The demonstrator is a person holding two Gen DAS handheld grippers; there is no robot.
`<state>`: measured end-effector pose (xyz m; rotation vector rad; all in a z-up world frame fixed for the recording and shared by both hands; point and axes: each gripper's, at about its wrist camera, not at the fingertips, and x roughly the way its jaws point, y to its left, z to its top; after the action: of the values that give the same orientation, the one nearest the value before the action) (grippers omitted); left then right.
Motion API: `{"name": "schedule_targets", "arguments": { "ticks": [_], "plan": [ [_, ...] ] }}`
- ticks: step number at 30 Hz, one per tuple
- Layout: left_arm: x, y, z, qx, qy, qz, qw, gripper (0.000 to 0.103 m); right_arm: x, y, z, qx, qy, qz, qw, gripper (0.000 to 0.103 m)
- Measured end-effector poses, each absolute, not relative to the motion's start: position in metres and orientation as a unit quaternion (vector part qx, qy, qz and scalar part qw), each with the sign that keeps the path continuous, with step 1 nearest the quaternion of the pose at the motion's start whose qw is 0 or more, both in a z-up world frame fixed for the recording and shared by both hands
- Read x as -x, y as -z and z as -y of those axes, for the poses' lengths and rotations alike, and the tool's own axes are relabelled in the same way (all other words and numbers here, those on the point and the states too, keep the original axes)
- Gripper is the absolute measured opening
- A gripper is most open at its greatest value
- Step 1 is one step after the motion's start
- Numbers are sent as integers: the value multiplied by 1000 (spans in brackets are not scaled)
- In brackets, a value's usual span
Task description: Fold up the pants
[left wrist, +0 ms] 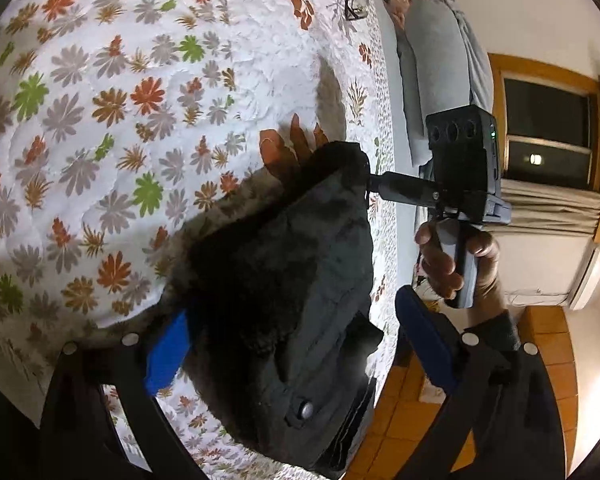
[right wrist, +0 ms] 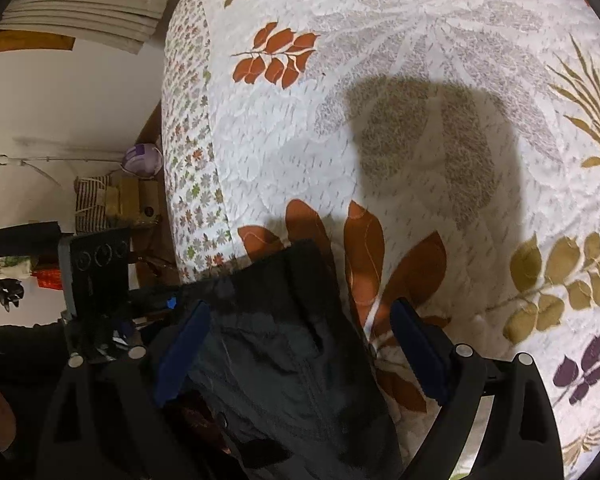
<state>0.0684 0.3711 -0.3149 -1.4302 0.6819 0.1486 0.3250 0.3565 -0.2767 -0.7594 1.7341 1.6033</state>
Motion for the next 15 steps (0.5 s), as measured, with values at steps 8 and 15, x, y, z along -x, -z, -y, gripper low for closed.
{"name": "schedule_targets", "arguments": {
  "ticks": [8,15],
  "plan": [
    [-55,324,-372,646,-88,-310,692,56,-310,289,-362,295,-620,-658,309,98],
    [-48,322,-368,636,-96,-316,698,36,-311,285,-358,297,-624,-656,305,46]
  ]
}}
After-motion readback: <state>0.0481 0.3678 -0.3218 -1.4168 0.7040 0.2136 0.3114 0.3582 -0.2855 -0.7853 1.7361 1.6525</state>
